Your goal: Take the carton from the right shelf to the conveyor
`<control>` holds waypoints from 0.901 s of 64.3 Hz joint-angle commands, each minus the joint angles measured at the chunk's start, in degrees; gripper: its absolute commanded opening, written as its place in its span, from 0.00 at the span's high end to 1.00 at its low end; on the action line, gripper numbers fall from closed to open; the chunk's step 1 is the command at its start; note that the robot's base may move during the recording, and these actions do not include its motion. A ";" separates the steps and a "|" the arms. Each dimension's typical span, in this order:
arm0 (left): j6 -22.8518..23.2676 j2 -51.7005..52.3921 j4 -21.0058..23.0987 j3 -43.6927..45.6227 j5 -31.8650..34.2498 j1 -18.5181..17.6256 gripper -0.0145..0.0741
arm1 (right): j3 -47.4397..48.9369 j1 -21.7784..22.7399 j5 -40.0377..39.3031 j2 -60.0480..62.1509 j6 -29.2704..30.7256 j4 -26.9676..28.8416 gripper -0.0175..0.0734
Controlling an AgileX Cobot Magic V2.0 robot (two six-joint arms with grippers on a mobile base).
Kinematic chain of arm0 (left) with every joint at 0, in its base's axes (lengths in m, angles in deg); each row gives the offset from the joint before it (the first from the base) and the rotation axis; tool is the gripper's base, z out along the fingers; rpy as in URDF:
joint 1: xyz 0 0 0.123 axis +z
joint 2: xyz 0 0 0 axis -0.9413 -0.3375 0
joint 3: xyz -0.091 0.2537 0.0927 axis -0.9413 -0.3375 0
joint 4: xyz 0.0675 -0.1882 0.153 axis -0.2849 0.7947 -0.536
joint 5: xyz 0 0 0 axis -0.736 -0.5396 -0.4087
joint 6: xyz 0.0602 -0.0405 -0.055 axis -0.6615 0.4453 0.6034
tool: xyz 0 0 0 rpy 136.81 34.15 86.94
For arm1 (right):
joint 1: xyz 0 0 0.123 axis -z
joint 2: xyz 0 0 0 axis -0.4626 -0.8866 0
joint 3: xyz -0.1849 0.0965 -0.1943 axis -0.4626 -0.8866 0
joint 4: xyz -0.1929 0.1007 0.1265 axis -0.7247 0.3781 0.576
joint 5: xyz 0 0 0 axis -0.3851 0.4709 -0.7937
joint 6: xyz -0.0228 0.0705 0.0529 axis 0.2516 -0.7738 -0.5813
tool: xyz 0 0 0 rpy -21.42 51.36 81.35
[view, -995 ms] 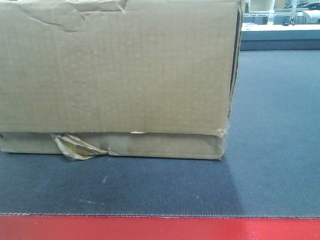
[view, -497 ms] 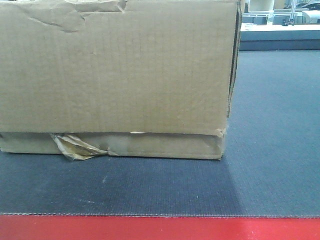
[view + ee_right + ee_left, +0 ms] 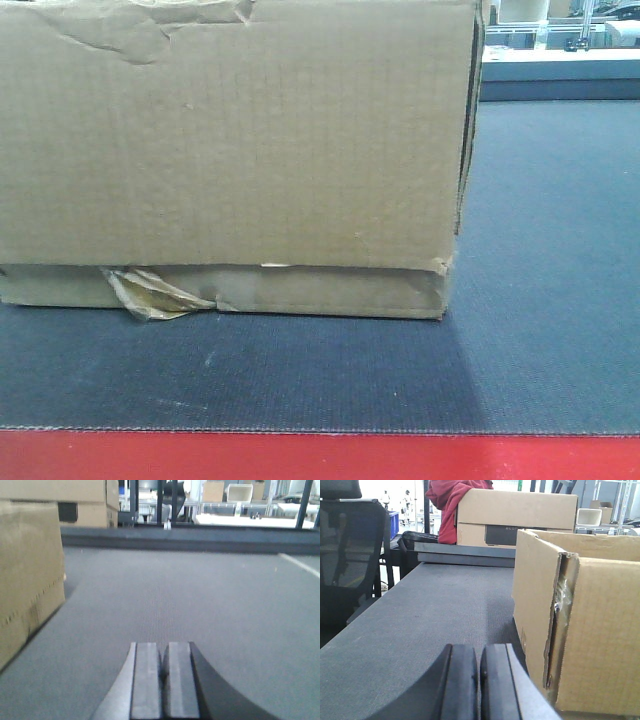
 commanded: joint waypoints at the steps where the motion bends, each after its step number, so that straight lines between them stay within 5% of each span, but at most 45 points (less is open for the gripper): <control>1: -0.06 0.30 0.00 0.08 0.94 0.28 0.81 | -0.64 0.26 0.03 0.90 0.48 0.24 0.90; 58: -0.06 0.30 0.00 0.08 0.94 0.28 0.81 | -0.64 0.26 -2.06 0.90 0.48 0.24 0.90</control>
